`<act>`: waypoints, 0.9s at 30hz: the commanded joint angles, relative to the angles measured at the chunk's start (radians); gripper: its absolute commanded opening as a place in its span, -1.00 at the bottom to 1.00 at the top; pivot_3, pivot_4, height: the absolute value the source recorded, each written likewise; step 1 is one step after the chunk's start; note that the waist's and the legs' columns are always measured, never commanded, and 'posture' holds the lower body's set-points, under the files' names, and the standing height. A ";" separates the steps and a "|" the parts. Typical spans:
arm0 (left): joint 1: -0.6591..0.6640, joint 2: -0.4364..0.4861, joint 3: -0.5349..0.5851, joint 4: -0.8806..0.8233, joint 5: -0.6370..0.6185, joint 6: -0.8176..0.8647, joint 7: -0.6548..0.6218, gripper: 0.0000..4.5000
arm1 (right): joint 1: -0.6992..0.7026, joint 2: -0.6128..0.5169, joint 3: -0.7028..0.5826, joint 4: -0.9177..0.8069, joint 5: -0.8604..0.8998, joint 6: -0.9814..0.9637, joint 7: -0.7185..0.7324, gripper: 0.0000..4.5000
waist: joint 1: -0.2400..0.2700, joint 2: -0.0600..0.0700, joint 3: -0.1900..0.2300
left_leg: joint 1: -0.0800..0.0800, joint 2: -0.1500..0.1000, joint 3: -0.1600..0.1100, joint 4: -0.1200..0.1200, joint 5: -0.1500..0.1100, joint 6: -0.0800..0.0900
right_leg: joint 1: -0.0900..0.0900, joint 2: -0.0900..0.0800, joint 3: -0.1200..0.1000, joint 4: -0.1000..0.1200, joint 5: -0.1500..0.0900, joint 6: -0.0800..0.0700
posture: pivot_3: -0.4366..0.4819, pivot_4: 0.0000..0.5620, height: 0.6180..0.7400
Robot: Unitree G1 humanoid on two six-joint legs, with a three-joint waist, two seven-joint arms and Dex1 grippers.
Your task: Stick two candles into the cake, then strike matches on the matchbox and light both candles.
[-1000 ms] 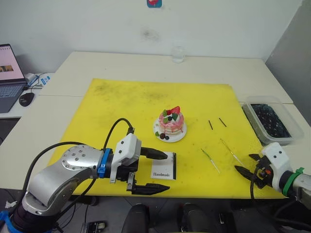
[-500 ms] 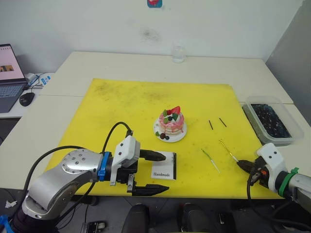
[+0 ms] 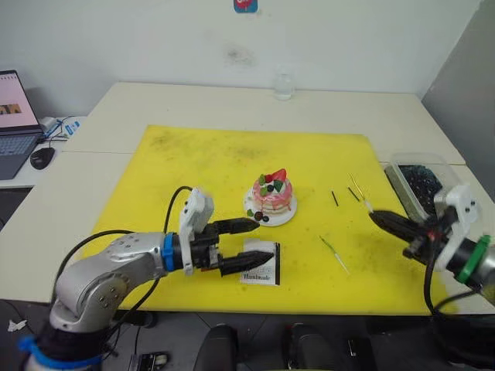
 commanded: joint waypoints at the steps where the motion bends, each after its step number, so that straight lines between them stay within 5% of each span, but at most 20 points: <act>1: -0.062 -0.079 0.033 0.012 -0.158 0.043 0.121 1.00 | -0.072 0.007 0.024 -0.009 0.251 0.011 -0.135 -0.98 | 0.000 0.000 0.000 | -0.001 0.000 0.000 0.000 0.000 0.000 | 0.000 0.000 0.000 0.000 0.000 0.000 | -0.05 -0.47 1.00; 6: -0.134 -0.194 0.049 0.055 -0.400 0.056 0.308 1.00 | -0.165 -0.021 0.147 0.022 0.550 -0.038 -0.303 -0.98 | 0.000 0.000 0.000 | -0.003 0.000 0.000 0.000 0.000 0.000 | -0.001 0.000 0.000 -0.001 -0.001 0.001 | -0.05 -0.47 1.00; 13: -0.169 -0.224 0.044 0.098 -0.624 0.040 0.412 1.00 | -0.204 -0.093 0.233 0.057 0.778 -0.126 -0.419 -0.98 | 0.000 0.000 0.000 | -0.003 0.000 -0.001 0.001 0.000 0.000 | -0.001 0.001 0.000 0.000 0.000 0.002 | -0.05 -0.47 1.00; 27: -0.170 -0.261 -0.007 0.122 -0.674 0.012 0.443 1.00 | -0.194 -0.172 0.313 0.022 0.867 -0.210 -0.436 -0.98 | 0.001 0.000 0.000 | -0.002 -0.001 0.000 0.001 0.000 0.000 | -0.001 0.001 0.000 0.000 0.000 0.002 | -0.05 -0.47 1.00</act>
